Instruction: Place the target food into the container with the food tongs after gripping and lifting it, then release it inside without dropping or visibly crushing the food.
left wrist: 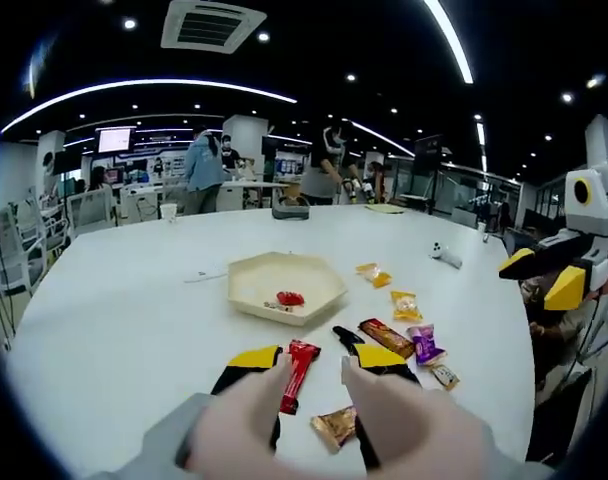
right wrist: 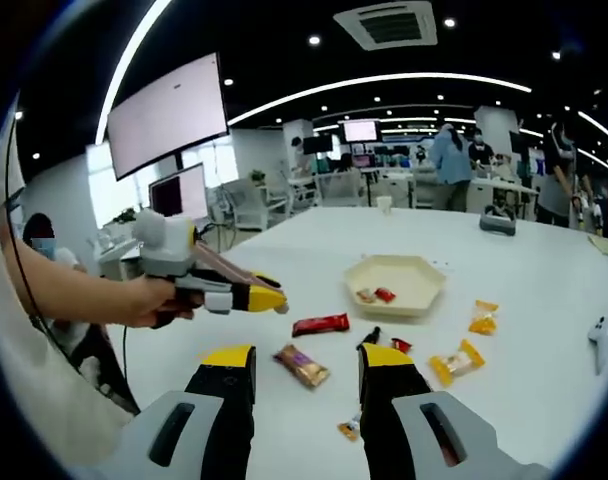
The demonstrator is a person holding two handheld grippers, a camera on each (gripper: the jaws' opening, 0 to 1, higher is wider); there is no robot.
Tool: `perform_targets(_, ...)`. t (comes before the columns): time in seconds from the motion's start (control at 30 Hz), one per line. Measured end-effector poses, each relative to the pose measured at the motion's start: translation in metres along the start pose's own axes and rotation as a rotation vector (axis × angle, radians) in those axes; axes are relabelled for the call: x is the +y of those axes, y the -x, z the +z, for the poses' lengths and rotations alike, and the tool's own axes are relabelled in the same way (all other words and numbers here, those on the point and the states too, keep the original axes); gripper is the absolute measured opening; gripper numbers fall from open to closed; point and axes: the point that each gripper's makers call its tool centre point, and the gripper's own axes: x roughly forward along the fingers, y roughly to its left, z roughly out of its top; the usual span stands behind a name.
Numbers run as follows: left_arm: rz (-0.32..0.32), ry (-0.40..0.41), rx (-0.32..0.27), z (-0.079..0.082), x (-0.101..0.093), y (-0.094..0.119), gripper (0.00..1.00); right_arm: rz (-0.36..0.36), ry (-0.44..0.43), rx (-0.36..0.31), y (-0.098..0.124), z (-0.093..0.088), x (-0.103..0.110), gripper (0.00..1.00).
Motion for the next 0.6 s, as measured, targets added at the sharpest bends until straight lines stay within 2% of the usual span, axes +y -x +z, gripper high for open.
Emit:
perform_targets(0.13, -0.013, -0.006, 0.020, -0.006, 0.004, -0.008, 0.25, -0.022, -0.031, -0.013, 0.001, -0.001, 0.005, 0.41)
perform_targets(0.37, -0.001, -0.018, 0.043, -0.018, 0.014, -0.025, 0.25, 0.002, -0.025, 0.036, -0.007, -0.017, 0.008, 0.41)
perform_targets(0.5, 0.010, -0.012, 0.038, -0.018, 0.015, -0.030, 0.25, 0.012, -0.027, 0.031, -0.012, -0.013, 0.009, 0.41)
perform_targets(0.6, 0.004, -0.021, 0.064, -0.027, 0.017, -0.039, 0.25, 0.010, -0.039, 0.031, -0.019, -0.014, 0.007, 0.41)
